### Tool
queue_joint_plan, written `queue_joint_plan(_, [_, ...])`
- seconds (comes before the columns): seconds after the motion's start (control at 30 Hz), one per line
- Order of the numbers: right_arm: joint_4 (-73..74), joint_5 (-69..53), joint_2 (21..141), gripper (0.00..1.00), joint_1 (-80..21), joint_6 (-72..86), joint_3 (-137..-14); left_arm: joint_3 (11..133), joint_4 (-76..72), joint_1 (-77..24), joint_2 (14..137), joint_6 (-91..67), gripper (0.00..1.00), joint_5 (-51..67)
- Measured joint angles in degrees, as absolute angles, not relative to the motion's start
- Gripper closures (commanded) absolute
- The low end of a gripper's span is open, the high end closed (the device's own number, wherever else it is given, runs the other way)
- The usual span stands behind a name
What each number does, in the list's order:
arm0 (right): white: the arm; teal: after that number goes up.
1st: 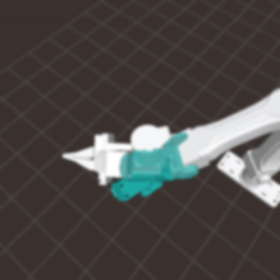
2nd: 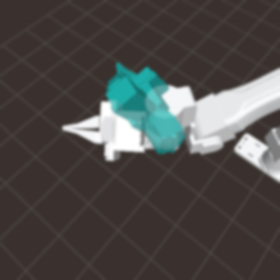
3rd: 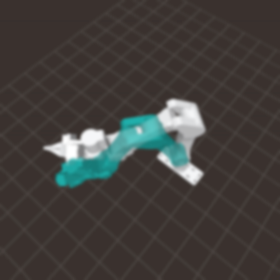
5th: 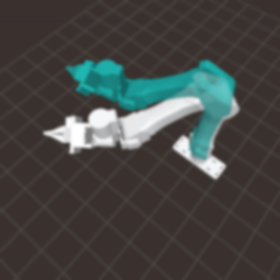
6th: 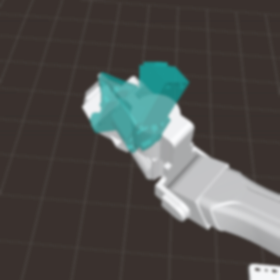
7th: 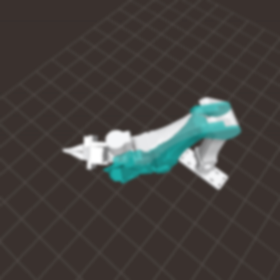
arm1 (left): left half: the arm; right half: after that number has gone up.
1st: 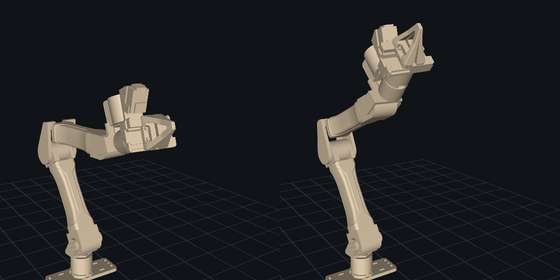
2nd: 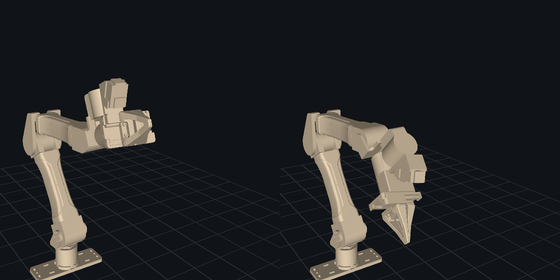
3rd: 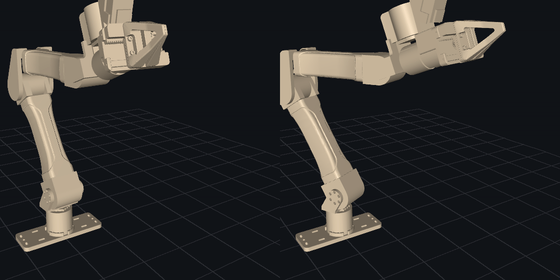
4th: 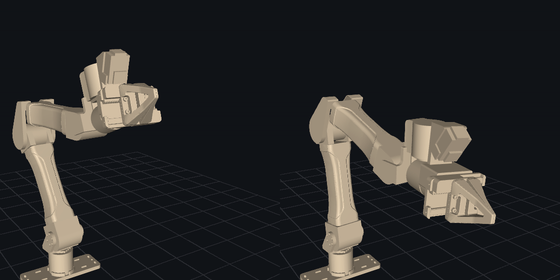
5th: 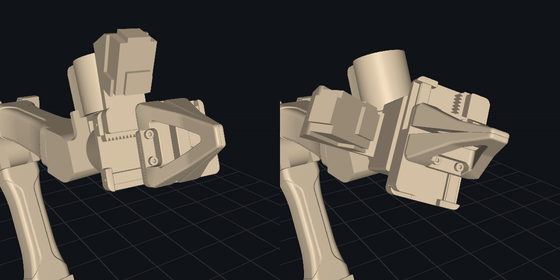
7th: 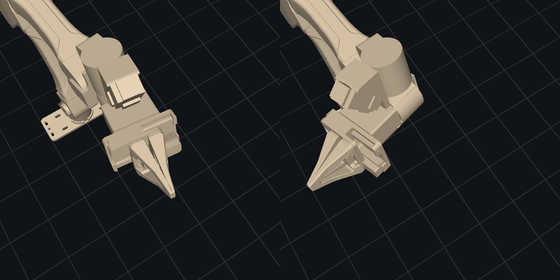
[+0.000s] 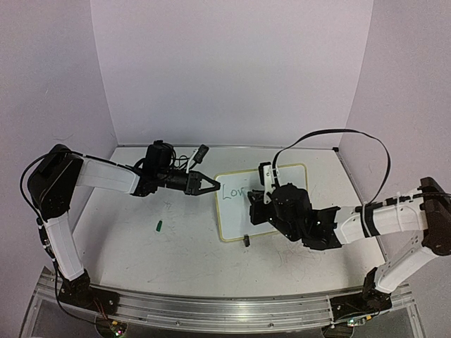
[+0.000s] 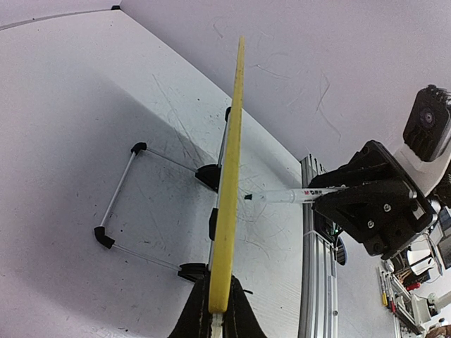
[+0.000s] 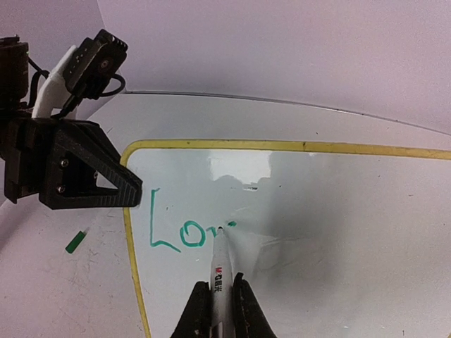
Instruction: Write a sentence on the whiteboard
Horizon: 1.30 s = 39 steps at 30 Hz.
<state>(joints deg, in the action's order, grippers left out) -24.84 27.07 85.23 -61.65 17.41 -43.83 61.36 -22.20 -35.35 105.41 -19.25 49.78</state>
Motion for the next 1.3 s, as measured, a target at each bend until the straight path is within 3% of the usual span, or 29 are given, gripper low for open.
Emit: queue_joint_plan(1.3, [-26.2, 27.6, 86.9, 1.0, -61.0, 16.7, -43.9, 61.4, -22.2, -35.4, 105.4, -19.3, 1.0, 49.8])
